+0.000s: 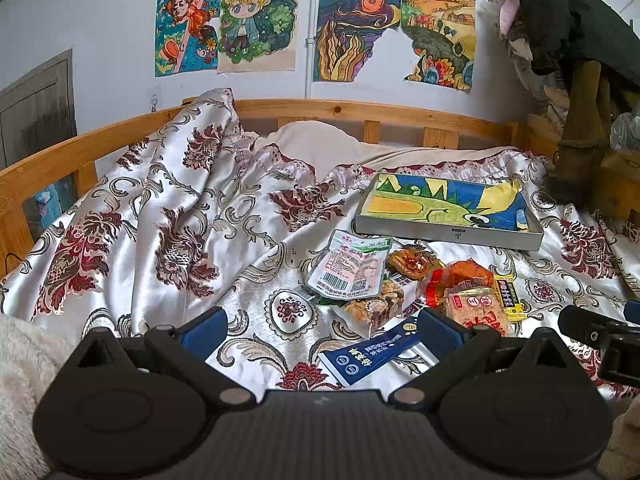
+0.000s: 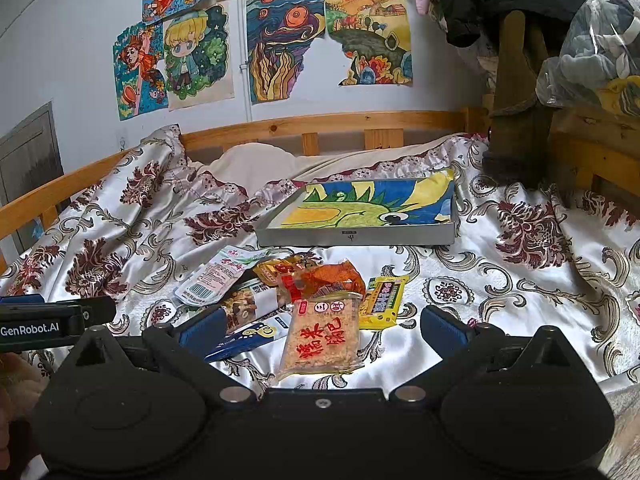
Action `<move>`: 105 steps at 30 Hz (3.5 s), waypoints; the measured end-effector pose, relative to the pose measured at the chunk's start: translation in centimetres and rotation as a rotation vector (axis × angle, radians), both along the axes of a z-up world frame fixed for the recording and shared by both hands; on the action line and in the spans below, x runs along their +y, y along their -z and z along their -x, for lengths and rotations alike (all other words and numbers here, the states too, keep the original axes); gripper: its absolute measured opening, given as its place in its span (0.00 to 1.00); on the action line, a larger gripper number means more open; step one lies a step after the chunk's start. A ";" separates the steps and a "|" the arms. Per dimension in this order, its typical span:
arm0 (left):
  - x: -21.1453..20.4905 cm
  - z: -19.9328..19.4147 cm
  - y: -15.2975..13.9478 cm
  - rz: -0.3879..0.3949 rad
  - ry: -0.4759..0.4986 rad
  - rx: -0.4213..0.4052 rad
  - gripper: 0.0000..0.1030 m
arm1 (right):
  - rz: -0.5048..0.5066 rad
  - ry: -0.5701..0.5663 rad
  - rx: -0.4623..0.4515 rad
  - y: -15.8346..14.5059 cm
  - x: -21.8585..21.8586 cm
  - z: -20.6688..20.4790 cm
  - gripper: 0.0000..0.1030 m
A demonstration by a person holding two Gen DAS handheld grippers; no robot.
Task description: Organize snacks
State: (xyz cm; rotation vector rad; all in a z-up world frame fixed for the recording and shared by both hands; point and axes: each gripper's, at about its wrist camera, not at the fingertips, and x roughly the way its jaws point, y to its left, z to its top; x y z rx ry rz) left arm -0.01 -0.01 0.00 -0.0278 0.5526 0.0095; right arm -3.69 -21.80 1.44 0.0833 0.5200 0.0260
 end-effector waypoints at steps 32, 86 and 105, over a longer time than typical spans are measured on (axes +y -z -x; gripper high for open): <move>0.0 0.0 0.0 0.001 0.000 0.003 1.00 | 0.001 -0.001 0.002 0.1 0.0 0.0 0.99; -4.7 -15.0 5.7 -0.233 0.423 0.498 1.00 | -0.017 -0.094 0.460 6.2 -1.5 -16.6 0.99; -4.6 -16.9 9.4 -0.148 0.493 0.651 0.73 | -0.030 -0.132 0.528 8.7 -0.9 -17.9 0.74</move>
